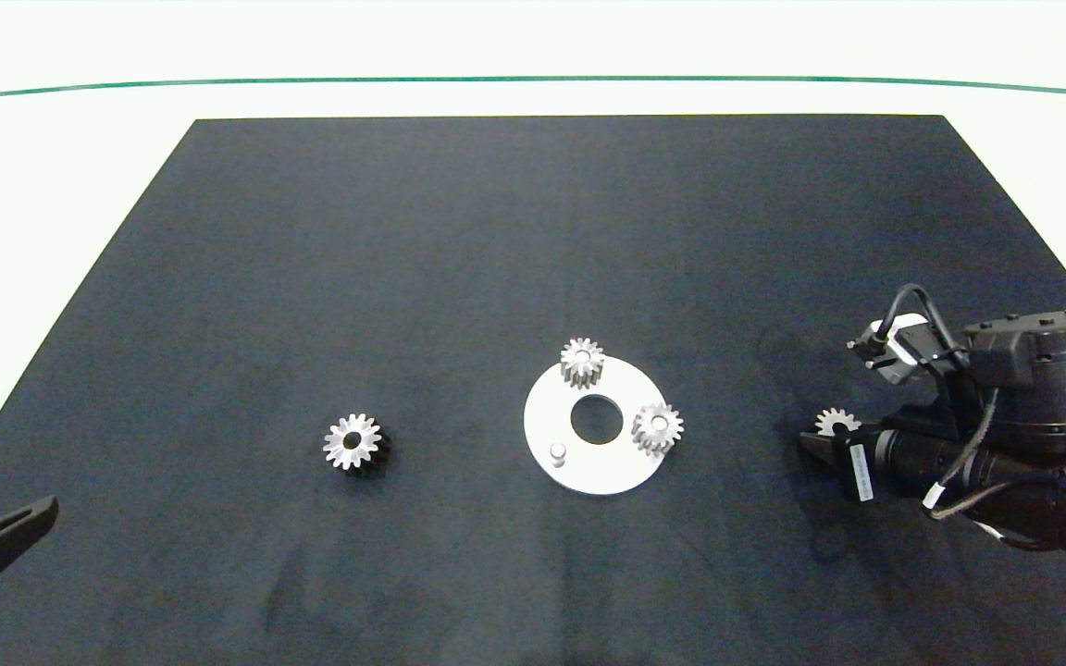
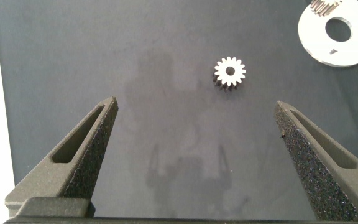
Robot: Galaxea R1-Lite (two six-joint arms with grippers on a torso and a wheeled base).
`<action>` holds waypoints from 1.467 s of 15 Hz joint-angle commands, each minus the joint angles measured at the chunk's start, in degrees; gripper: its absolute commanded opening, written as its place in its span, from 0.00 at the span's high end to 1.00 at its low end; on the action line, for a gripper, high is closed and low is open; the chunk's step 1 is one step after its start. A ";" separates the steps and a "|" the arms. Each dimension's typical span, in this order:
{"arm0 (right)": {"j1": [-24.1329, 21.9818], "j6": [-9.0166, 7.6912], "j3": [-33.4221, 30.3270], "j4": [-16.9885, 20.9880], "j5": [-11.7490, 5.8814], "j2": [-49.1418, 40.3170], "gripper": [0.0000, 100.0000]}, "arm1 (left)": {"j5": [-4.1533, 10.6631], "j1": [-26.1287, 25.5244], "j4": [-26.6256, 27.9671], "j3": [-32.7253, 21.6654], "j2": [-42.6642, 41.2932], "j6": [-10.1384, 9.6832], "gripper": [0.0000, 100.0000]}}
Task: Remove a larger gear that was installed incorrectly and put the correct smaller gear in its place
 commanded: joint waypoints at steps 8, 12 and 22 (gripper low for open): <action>2.23 0.04 1.64 0.16 -0.25 -4.60 0.78 | -0.07 -0.09 0.10 0.43 -0.83 0.15 0.00; 4.25 -1.10 -1.43 1.74 -0.34 -8.46 0.78 | -0.16 0.00 0.10 0.52 -1.45 0.06 0.00; 17.61 -2.07 -16.46 12.64 0.89 -4.51 0.78 | -0.16 0.00 0.10 0.96 -4.96 0.06 0.00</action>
